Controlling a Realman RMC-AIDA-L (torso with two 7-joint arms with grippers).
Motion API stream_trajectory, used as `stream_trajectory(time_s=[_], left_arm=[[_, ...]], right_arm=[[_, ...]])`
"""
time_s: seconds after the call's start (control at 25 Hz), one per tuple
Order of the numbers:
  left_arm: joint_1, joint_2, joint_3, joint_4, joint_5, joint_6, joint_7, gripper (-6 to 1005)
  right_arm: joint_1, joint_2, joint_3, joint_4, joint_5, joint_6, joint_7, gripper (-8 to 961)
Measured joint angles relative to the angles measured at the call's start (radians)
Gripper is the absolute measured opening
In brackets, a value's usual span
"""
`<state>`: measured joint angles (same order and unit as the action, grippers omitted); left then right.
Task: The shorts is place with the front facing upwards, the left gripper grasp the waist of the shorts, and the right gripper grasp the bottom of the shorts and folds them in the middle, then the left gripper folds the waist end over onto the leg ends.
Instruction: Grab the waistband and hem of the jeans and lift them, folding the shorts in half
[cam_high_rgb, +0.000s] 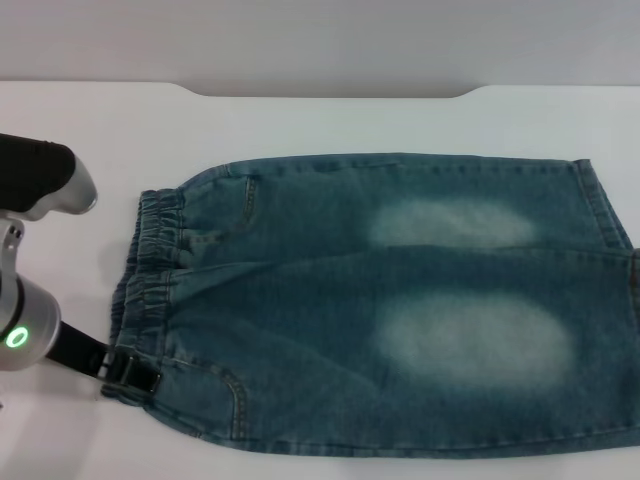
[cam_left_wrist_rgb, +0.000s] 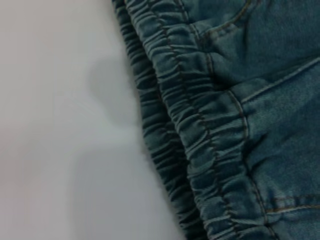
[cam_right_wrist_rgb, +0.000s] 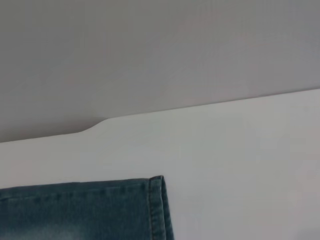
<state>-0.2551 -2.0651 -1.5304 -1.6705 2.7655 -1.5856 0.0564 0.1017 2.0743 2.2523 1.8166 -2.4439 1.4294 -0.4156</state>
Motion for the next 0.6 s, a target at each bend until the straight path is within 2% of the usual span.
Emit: stream_trajectory(time_s=[0.52,0.6], left_arm=[[0.001,0.004,0.036,0.002,-0.049,0.051,-0.013,834],[0.001,0.004,0.036,0.002,-0.049,0.051,-0.013,722]], right_arm=[[-0.007,-0.004,0.006,0.054,-0.002,0.003,-0.005,769],[-0.008,-0.004,0.007,0.058,-0.002,0.005,-0.005,769]])
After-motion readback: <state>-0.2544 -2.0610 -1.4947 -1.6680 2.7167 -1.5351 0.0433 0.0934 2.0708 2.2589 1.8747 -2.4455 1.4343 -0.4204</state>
